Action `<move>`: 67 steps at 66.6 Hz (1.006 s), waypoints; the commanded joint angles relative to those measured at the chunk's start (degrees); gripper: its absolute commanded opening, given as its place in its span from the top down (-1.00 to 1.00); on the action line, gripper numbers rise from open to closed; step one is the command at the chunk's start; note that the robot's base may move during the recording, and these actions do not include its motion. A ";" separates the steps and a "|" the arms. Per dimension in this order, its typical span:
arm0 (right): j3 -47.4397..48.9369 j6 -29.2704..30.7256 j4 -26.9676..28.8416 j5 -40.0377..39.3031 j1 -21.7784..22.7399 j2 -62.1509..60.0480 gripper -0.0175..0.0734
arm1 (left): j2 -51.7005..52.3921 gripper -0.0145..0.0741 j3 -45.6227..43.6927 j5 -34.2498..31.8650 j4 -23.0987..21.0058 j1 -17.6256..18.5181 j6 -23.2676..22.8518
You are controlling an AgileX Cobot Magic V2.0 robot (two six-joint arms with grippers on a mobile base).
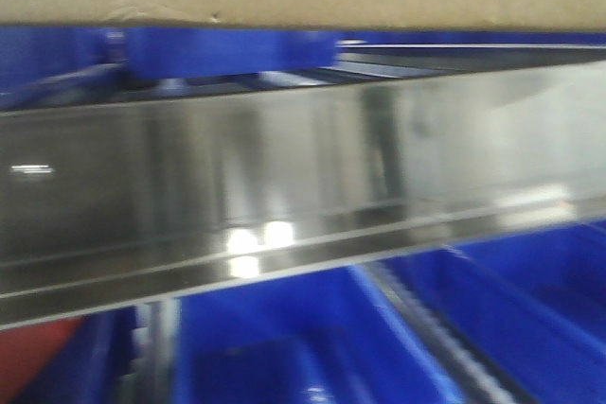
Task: Grab carton from right shelf to conveyor
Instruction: 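Lift the held carton clear of the shelf edge with both grippers, then carry the carton in both grippers while driving across the floor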
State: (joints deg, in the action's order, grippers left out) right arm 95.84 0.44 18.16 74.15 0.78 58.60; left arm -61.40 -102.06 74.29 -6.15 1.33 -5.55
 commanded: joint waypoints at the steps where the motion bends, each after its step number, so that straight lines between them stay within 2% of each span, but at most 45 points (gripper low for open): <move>1: 0.75 -0.44 -1.23 -4.19 0.13 -0.54 0.77 | 1.12 0.71 -0.97 -4.33 -2.51 -0.03 0.49; 67: 0.75 -0.44 -1.23 -4.19 0.13 -0.54 0.77 | 1.12 0.71 -0.97 -4.33 -2.51 -0.03 0.49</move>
State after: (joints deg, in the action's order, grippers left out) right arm 95.84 0.44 18.16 74.15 0.78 58.60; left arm -61.40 -102.06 74.29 -6.15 1.33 -5.55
